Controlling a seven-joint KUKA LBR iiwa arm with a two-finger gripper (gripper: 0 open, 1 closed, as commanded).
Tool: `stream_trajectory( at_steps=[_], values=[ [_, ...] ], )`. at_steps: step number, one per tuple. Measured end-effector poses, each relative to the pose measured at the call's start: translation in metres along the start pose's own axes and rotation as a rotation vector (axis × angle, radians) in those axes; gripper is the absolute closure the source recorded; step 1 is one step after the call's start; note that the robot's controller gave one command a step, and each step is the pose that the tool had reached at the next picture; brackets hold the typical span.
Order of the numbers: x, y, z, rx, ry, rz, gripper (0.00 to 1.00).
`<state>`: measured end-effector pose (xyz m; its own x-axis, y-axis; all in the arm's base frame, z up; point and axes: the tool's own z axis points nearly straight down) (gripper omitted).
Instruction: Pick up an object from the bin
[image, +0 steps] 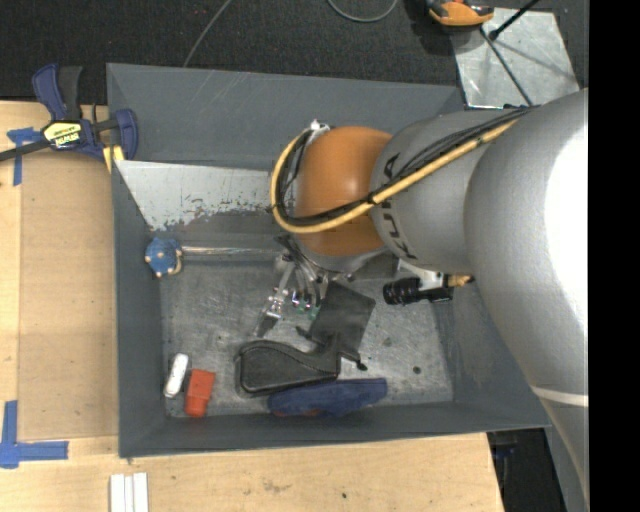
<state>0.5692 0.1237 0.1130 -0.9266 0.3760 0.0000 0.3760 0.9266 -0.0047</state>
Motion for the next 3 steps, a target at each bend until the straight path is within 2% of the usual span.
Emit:
stream_trajectory(
  at_steps=[1,2,3],
  values=[
    [-0.074,-0.054,-0.009,-0.004,-0.008,0.033,0.0],
    [0.015,-0.097,-0.019,-0.004,0.0,-0.226,0.0],
    [-0.002,-0.111,0.001,-0.006,-0.024,-0.257,0.0]
  ],
)
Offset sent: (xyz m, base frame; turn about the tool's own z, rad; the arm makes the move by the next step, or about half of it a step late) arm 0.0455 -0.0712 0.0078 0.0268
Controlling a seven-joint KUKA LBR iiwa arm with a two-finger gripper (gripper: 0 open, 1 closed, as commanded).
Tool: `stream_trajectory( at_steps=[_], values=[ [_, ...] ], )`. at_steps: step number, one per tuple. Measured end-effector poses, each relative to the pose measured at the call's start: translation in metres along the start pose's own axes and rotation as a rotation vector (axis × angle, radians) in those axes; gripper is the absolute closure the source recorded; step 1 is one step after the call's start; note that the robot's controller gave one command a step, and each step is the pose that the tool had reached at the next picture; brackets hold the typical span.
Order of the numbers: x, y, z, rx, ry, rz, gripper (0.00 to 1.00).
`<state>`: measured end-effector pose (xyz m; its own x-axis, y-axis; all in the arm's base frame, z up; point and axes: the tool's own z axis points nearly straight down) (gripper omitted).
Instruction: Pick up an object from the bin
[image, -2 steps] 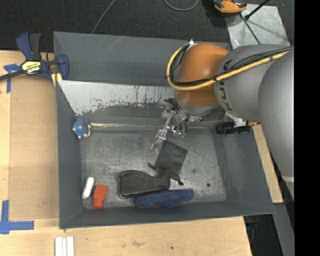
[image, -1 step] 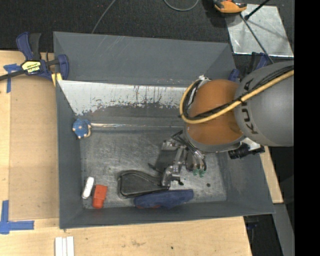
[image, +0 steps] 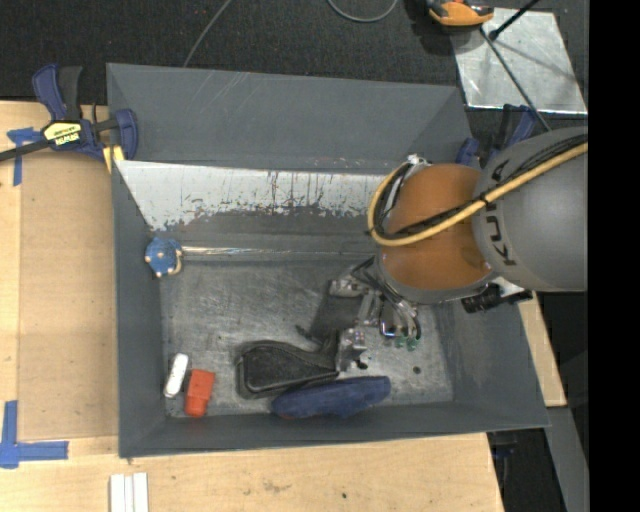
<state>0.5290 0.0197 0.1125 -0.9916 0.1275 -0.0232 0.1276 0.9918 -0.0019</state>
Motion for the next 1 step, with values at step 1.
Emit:
stream_trajectory(
  at_steps=[1],
  values=[
    [0.0311,-0.0401,-0.0075,0.003,0.022,0.306,0.0]
  ],
)
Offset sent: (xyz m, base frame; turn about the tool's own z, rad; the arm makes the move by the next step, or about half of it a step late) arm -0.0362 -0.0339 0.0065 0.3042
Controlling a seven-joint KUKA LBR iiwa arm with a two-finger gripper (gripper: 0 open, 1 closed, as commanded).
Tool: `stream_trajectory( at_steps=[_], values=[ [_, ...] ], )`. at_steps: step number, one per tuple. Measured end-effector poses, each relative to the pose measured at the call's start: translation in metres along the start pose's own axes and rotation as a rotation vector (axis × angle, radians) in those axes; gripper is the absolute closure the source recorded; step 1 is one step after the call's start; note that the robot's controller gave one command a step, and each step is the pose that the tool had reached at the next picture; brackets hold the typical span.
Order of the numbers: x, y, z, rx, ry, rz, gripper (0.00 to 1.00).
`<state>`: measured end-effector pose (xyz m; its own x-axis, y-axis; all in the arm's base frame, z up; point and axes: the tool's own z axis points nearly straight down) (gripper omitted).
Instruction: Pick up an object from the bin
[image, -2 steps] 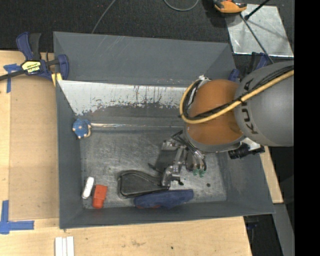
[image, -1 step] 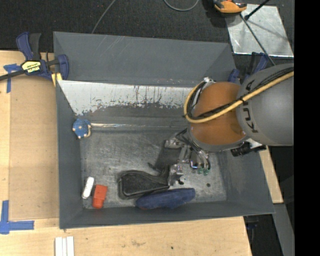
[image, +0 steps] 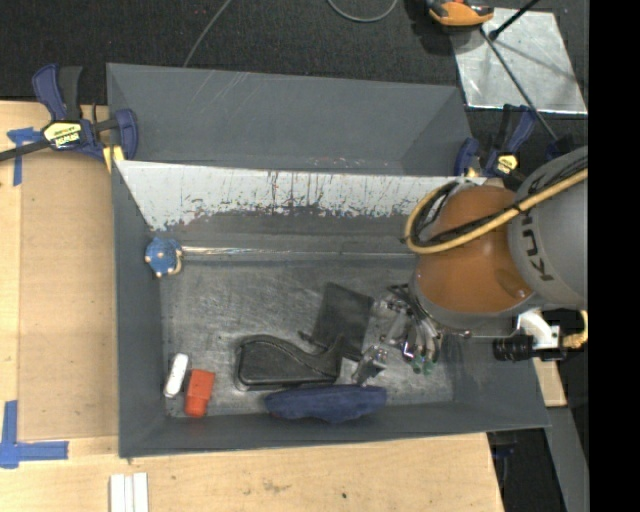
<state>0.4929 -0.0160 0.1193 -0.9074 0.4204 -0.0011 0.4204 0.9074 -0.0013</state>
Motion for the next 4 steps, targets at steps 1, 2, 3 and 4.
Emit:
stream_trajectory(
  at_steps=[1,2,3,4],
  values=[
    [-0.013,0.044,0.048,0.003,-0.006,0.052,0.0],
    [-0.019,0.046,0.042,-0.011,-0.031,0.055,1.0],
    [-0.029,0.053,0.043,0.002,-0.01,0.036,1.0],
    [-0.033,0.062,0.042,0.002,-0.005,0.021,1.0]
  ],
)
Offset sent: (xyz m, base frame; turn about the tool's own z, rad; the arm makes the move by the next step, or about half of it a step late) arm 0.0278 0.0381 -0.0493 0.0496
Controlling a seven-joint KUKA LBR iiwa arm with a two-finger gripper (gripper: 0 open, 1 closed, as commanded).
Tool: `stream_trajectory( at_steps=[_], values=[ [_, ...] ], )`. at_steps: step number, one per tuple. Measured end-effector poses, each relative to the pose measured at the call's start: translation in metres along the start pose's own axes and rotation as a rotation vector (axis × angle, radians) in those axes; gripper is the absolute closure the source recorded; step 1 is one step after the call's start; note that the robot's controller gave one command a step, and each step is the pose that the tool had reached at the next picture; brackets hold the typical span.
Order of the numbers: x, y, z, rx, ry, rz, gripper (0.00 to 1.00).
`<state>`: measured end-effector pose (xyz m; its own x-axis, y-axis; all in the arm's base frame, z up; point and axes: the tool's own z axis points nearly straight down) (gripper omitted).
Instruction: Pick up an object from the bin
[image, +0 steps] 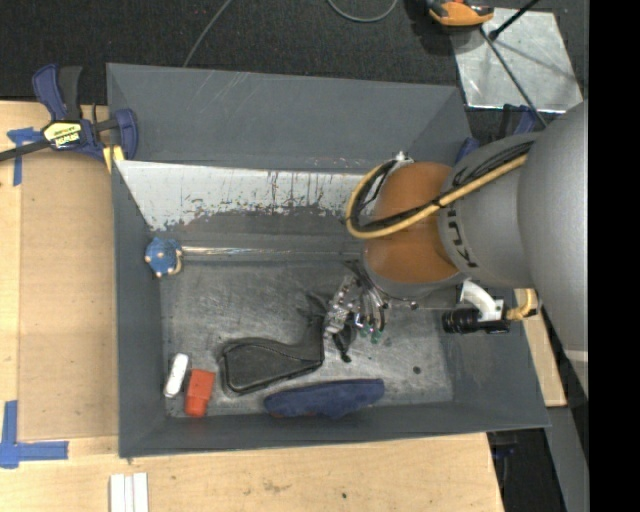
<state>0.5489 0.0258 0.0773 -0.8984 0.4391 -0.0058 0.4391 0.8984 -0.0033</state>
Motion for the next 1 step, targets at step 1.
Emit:
stream_trajectory(
  at_steps=[1],
  values=[
    [-0.0097,0.007,0.0029,0.001,0.005,-0.058,1.0]
  ],
)
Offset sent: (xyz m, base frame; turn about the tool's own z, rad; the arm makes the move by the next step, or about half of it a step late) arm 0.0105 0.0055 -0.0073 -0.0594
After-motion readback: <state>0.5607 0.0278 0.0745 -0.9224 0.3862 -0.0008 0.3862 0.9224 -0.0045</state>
